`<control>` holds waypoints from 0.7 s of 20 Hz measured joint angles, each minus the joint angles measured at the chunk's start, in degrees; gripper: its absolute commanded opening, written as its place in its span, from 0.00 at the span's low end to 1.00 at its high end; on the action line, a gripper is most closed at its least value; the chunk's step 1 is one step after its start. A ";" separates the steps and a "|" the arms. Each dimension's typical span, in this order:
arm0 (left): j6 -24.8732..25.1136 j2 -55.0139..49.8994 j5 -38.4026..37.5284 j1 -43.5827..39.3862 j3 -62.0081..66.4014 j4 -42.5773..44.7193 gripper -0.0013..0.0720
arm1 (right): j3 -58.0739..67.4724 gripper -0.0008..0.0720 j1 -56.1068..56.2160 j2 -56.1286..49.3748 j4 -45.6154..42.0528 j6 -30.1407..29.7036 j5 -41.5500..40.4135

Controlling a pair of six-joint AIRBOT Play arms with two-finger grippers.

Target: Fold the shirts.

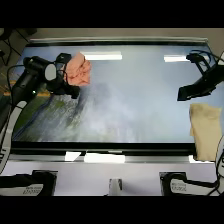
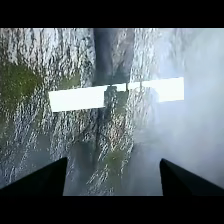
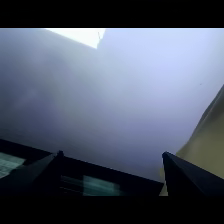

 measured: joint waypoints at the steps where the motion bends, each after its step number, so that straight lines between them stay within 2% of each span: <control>1: -0.20 -0.02 1.25 -0.02 0.00 -0.02 0.93 | 0.00 0.93 0.00 0.00 -0.02 0.00 -1.29; 4: -1.16 -0.31 7.13 -0.02 -0.04 -0.04 0.93 | 0.00 0.93 0.00 0.00 0.00 0.00 -7.17; 9: -1.84 -1.46 22.71 0.09 -0.07 -0.04 0.93 | 0.00 0.93 0.00 0.00 0.00 0.00 -20.37; 10: -1.86 -1.81 24.85 0.13 -0.07 -0.04 0.90 | 0.00 0.93 -0.02 0.00 0.00 0.00 -22.82; 11: -1.86 -2.23 26.64 0.31 -0.07 0.00 0.72 | 0.00 0.93 0.00 0.00 0.04 0.00 -25.18; 12: -1.90 -2.71 27.85 0.59 -0.07 0.20 0.48 | 0.00 0.93 -0.02 0.00 0.07 0.00 -26.86; 13: -1.90 -3.30 28.74 1.07 -0.04 0.42 0.44 | 0.00 0.94 -0.02 0.00 0.09 0.00 -28.11; 14: -2.14 -4.04 29.55 1.75 -0.07 0.57 0.53 | 0.00 0.93 0.00 -0.02 0.11 0.00 -28.83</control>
